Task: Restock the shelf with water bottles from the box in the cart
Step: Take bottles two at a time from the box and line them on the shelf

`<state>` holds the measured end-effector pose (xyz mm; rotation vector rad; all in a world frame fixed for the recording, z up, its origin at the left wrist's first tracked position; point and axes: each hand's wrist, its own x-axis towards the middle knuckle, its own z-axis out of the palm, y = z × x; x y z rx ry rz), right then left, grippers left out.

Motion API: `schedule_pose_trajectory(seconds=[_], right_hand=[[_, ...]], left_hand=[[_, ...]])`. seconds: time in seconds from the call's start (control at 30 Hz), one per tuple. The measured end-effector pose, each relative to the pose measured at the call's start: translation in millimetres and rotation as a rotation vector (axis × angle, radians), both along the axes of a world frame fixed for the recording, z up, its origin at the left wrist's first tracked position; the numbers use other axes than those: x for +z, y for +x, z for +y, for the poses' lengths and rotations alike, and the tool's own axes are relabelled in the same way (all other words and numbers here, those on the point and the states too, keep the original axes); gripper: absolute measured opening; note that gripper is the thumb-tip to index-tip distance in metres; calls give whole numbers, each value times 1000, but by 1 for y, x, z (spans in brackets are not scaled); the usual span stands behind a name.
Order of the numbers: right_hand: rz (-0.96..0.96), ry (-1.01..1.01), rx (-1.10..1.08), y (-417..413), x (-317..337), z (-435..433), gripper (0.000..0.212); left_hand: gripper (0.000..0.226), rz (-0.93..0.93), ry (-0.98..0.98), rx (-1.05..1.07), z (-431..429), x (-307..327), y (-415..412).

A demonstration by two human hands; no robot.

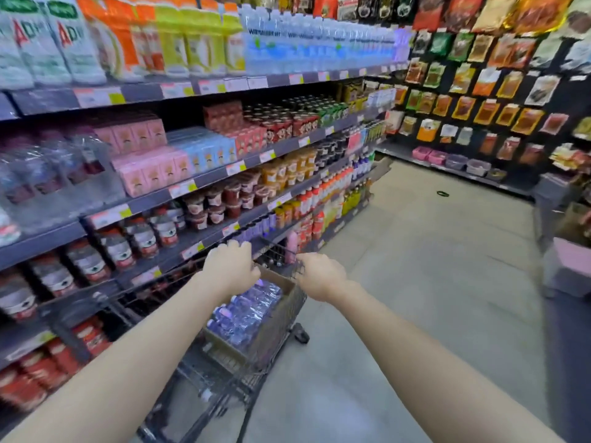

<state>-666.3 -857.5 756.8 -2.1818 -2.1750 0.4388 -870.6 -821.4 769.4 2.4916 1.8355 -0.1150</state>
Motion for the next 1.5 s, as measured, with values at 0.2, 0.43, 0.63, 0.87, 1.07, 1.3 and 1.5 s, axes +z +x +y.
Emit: schedule_pose_trajectory(seconds=[0.2,0.43,0.63,0.87,1.07,1.3,1.5], right_hand=[[-13,-97,147,9,-77,130,51],[28,-251,321,-10,-141,251,46],[-14,-397,462,-27,-201,334,31],[-33,-557,543,-37,-275,430,45],[-52,-655,542,-51,-354,462,36],[-48,-690,604,-90,-444,469,45],[-21,-700,576,-118,-505,469,67]], left_hand=[[63,-35,-177,190,113,-90,8],[61,-65,-404,452,188,-159,-11],[61,-80,-450,660,232,-216,-16],[47,-275,-584,974,251,-295,-8],[53,-436,-618,1219,255,-364,-6],[51,-464,-578,1323,265,-453,-16],[64,-543,-500,1407,266,-509,-10]])
